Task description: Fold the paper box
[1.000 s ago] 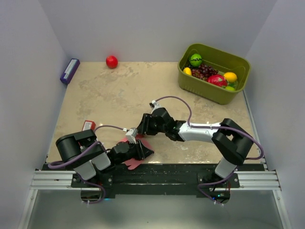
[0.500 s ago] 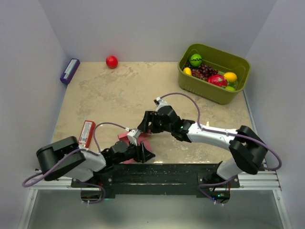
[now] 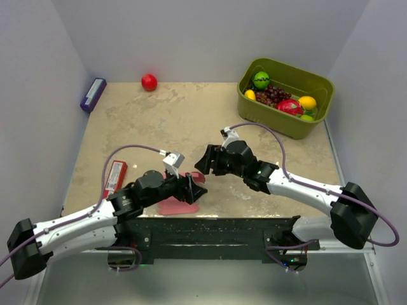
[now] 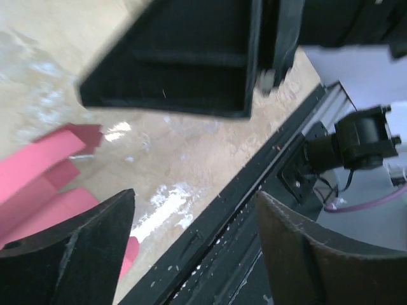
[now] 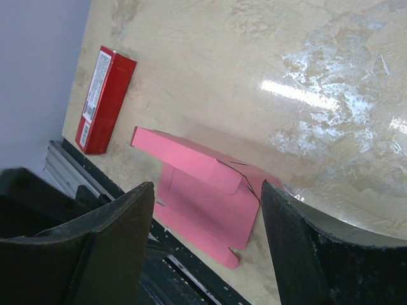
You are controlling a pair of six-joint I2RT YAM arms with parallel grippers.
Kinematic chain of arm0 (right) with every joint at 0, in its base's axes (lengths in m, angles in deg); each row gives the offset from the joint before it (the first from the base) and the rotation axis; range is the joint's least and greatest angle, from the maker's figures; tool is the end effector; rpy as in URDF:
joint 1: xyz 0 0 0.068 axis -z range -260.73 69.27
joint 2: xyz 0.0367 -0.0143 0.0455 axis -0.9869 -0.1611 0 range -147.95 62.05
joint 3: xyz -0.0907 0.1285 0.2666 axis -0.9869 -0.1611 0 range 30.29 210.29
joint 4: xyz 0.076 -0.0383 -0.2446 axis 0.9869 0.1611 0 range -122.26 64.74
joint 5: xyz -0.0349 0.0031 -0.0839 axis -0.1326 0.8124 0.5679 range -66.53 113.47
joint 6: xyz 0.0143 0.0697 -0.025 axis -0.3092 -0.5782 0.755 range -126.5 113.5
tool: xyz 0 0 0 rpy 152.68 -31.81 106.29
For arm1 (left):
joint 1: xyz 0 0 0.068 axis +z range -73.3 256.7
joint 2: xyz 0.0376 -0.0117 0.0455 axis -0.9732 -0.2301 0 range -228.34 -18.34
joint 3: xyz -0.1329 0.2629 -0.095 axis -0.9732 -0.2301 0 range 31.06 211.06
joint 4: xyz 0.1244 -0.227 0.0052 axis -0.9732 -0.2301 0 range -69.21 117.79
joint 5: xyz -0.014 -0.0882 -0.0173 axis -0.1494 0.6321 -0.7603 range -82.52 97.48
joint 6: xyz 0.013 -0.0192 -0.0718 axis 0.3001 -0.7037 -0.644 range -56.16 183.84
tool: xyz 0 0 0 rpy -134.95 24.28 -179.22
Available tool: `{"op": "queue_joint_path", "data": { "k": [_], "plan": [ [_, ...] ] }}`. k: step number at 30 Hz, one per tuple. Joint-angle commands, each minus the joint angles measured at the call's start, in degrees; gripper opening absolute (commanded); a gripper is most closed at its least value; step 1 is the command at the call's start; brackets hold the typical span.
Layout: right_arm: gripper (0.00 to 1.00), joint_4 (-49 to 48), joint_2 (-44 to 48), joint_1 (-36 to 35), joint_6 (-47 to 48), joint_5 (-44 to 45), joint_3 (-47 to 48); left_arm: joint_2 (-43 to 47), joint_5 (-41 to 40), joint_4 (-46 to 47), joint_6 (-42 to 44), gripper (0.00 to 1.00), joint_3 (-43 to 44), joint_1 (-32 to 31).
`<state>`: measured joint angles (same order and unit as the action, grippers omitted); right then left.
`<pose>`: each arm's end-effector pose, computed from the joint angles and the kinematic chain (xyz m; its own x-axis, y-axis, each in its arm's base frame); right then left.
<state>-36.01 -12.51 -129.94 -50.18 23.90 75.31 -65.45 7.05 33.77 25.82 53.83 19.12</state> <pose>0.1989 0.2299 0.2772 -0.7254 0.2164 -0.6534 -0.3481 0.7036 0.6195 0.1026 -0.1608 0.2460 -0.6505 -0.1244 -0.7493 0.5581 0.5908 -0.5826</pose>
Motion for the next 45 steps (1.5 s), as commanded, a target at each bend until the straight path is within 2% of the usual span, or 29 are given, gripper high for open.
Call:
{"op": "queue_joint_path", "data": {
  "k": [1, 3, 4, 6, 7, 9, 13, 16, 20, 23, 27, 32, 41, 45],
  "plan": [
    [0.69, -1.25, 1.26, -0.27, -1.05, -0.34, -1.33, 5.62, -8.01, -25.35, 1.55, 0.84, 10.1, 6.22],
    [0.68, -2.14, 1.35, -0.8, -2.28, -1.83, -1.86, 9.39, -6.79, -28.46, 2.42, 0.89, 11.51, 11.67],
    [0.68, -2.49, 1.27, -1.15, -2.46, -1.92, -1.86, 11.15, -6.08, -30.3, 3.12, 0.91, 11.51, 17.1],
    [0.67, -2.67, 0.3, -2.73, -2.99, -1.57, -1.51, 11.43, -2.24, -32.07, 5.05, 0.95, 11.43, 22.66],
    [0.67, -3.1, -0.14, -3.34, -3.16, -1.48, -1.16, 10.12, -0.04, -32.52, 6.02, 0.96, 11.16, 27.82],
    [0.67, -3.19, -2.16, -4.49, -3.34, -1.48, -0.46, 7.49, 5.6, -31.65, 7.08, 0.97, 10.2, 31.73],
    [0.65, -3.46, -4.71, -5.19, -3.6, -1.13, 0.95, 0.98, 8.32, -29.72, 8.23, 0.95, 10.64, 37.0],
    [0.64, -3.46, -6.47, -5.37, -3.52, -0.78, 1.83, 0.97, 12.55, -25.68, 5.95, 0.92, 7.57, 38.51],
    [0.61, -3.99, -7.79, -5.63, -2.9, -0.95, 2.71, 2.2, 10.54, -24.18, 4.45, 0.83, 5.01, 38.77],
    [0.6, -1.01, -7.26, -6.6, -1.59, 1.32, 4.29, 3.43, 8.43, -23.29, 3.48, 0.72, 3.87, 38.77],
    [0.6, 1.81, -6.21, -6.86, -0.53, 3.96, 5.96, 4.4, 7.02, -22.5, 2.43, 0.67, 2.55, 38.86],
    [0.6, 2.08, -9.63, -6.86, 0.26, 3.35, 8.16, 3.61, 7.63, -21.71, 1.9, 0.57, 1.41, 38.77],
    [0.59, 1.11, -13.06, -6.95, 0.09, 2.13, 9.83, 2.99, 8.69, -20.83, 1.55, 0.45, 0.26, 38.86],
    [0.59, 0.67, -14.29, -6.86, -0.35, 1.6, 9.48, 2.9, 8.78, -20.31, 1.55, 0.43, 0.0, 38.86]
  ]
}}
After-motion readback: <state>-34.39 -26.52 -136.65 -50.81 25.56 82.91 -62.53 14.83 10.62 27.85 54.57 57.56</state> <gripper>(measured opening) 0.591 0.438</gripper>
